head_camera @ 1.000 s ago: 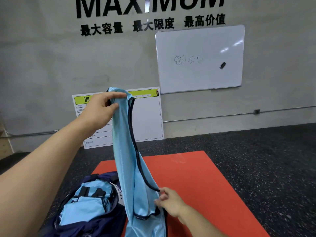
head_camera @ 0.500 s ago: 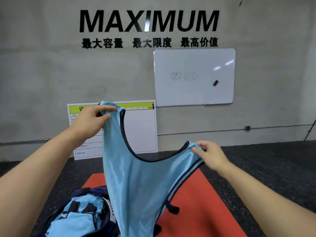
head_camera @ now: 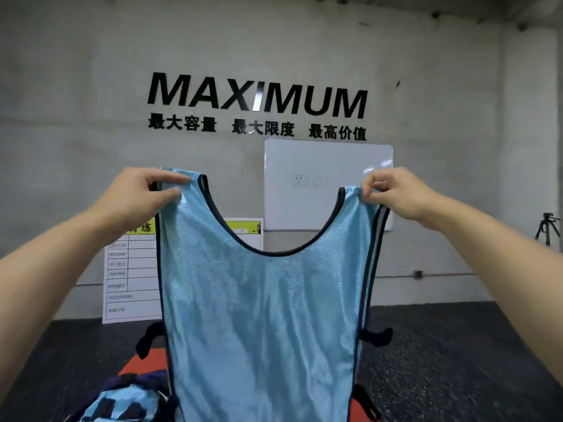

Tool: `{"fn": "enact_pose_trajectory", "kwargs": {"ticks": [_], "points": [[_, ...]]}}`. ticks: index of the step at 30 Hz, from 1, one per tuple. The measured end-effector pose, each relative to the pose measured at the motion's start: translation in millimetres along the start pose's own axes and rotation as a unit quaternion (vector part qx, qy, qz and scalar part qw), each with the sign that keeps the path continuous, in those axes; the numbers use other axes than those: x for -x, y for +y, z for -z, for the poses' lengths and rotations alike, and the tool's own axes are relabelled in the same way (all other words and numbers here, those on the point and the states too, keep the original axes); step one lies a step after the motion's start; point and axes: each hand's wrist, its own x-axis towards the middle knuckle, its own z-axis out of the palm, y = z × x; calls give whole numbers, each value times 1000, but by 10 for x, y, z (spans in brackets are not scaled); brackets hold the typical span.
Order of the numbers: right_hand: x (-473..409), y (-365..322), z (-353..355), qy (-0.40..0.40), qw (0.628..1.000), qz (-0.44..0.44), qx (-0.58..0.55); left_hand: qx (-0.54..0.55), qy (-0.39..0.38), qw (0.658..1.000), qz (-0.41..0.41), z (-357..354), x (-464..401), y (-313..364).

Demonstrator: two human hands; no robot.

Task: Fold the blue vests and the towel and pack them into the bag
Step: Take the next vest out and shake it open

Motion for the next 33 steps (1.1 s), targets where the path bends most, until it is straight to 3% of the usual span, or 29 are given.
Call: {"fn": "enact_pose_trajectory", "kwargs": {"ticks": [6,17,25,33], "points": [[242,-335,367,-55,992,10,115,16,-12,1000,-16,149,176,347],[567,-322,486,-103,981,0,163,16,-74,997,-6,-41,372,423],[435,359,-112,-178,961,-15,209,-9,-131,991,27,-621,351,-235],[240,1551,-1353,-269,936,-62,220,-62,-214,971,87,-1585,545,-1487]]}}
